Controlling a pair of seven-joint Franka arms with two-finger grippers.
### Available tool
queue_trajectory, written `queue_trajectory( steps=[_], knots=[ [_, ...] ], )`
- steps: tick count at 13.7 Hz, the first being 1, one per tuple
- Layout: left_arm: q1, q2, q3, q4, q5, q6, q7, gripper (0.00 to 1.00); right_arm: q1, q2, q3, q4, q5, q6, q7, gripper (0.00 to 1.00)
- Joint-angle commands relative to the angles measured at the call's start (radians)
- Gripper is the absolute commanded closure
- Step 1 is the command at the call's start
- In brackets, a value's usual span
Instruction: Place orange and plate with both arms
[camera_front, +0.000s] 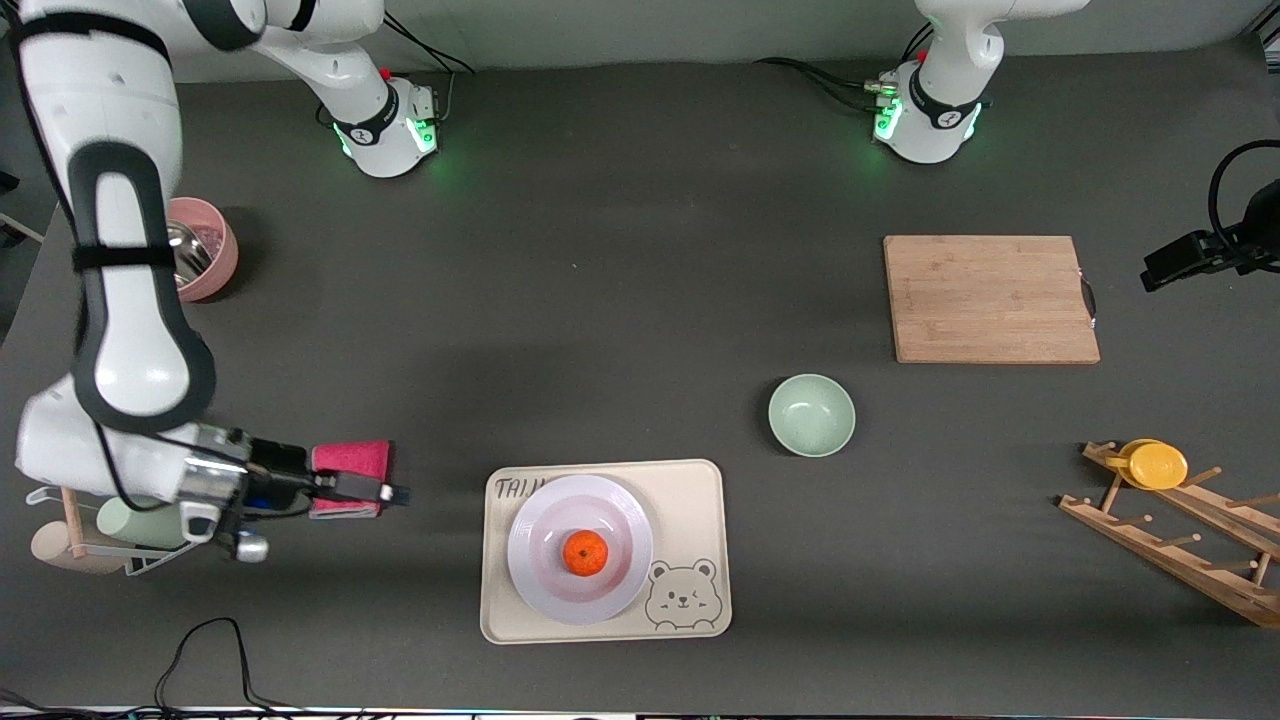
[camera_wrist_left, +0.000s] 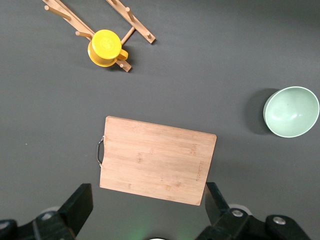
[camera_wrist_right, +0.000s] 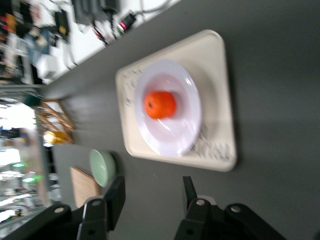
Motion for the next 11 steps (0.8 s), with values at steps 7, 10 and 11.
queue_trajectory(
  steps=[7, 10, 11],
  knots=[
    [-0.01, -0.008, 0.002, 0.002, -0.005, 0.039, -0.006, 0.0, -0.075, -0.348, -0.007, -0.091, -0.592, -0.309, 0.155, 0.0],
    [-0.014, -0.008, 0.0, 0.002, -0.008, 0.036, -0.005, 0.0, -0.071, -0.383, -0.015, -0.045, -0.691, -0.372, 0.189, 0.0],
    [-0.014, -0.008, 0.0, 0.008, -0.009, 0.028, 0.0, 0.0, -0.068, -0.383, -0.015, -0.027, -0.72, -0.376, 0.189, 0.0]
  ],
)
